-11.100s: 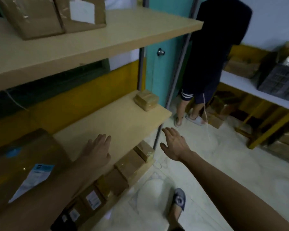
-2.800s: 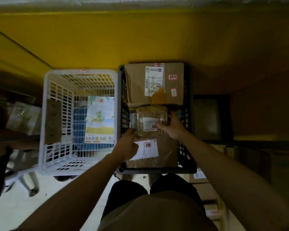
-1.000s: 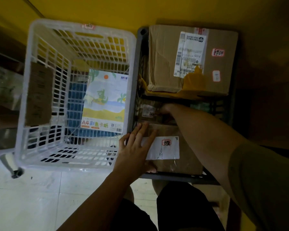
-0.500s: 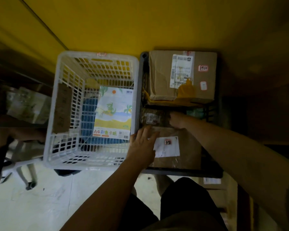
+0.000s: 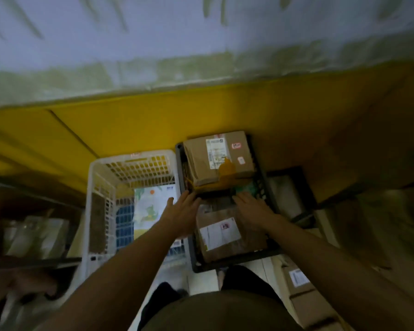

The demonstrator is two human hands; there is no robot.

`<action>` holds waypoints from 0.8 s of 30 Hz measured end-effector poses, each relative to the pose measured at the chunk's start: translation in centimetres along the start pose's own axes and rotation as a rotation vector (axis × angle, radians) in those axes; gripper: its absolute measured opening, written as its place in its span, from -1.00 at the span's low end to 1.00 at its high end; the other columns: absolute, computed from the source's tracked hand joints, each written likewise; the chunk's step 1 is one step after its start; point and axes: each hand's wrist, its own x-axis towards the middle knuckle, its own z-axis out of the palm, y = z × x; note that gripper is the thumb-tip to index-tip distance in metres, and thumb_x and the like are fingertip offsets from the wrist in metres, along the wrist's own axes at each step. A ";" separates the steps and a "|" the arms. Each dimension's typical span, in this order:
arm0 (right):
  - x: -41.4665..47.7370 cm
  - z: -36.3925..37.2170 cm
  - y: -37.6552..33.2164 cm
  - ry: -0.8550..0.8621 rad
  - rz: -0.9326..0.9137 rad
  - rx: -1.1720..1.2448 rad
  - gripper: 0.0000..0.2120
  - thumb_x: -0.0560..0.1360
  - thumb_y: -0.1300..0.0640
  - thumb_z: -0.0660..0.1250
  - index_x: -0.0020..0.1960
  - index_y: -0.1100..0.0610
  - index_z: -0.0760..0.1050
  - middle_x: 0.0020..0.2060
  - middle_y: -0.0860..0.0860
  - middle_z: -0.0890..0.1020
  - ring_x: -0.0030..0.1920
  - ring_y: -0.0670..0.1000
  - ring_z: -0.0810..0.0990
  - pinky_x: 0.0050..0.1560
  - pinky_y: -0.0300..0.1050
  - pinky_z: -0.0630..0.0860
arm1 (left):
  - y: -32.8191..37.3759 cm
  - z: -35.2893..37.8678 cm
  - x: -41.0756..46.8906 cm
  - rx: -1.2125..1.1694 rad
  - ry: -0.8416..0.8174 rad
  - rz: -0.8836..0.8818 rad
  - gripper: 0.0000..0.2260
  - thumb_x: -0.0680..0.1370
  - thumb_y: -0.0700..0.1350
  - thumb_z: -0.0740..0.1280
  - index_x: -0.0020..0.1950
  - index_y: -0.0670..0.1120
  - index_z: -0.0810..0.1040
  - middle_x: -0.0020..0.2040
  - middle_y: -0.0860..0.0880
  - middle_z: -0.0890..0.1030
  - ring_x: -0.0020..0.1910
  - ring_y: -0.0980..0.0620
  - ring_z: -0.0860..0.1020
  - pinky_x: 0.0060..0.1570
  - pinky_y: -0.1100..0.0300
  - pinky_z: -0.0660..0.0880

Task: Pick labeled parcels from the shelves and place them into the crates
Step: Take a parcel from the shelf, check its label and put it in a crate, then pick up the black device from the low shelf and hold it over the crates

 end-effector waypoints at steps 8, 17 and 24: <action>-9.0 -1.6 -2.2 0.320 0.275 0.191 -0.45 0.73 0.12 0.05 0.64 0.22 -0.07 0.63 0.15 0.09 0.62 0.12 0.06 0.55 -0.03 0.03 | -3.3 -8.0 -4.6 0.264 0.079 0.143 -0.30 0.66 0.06 0.23 0.66 -0.09 -0.09 0.67 -0.13 -0.06 0.64 -0.16 -0.08 0.51 -0.28 0.10; -28.3 7.9 -6.7 0.547 0.656 0.430 -0.42 0.64 -0.02 0.23 0.57 0.19 0.18 0.52 0.15 0.31 0.47 0.16 0.33 0.27 0.02 0.45 | 8.5 -10.2 -8.7 0.429 0.160 0.550 -0.32 0.65 0.09 0.22 0.66 -0.07 -0.04 0.65 -0.12 0.00 0.62 -0.15 0.02 0.53 -0.22 0.13; -49.3 18.9 -11.1 0.640 1.095 0.528 -0.34 0.66 -0.10 0.19 0.63 0.15 0.05 0.61 0.10 0.16 0.57 0.14 0.21 0.37 0.08 0.41 | 26.5 -7.9 -16.2 0.537 0.238 0.963 -0.37 0.64 0.08 0.23 0.63 -0.06 0.07 0.62 -0.10 0.09 0.60 -0.14 0.11 0.48 -0.16 0.21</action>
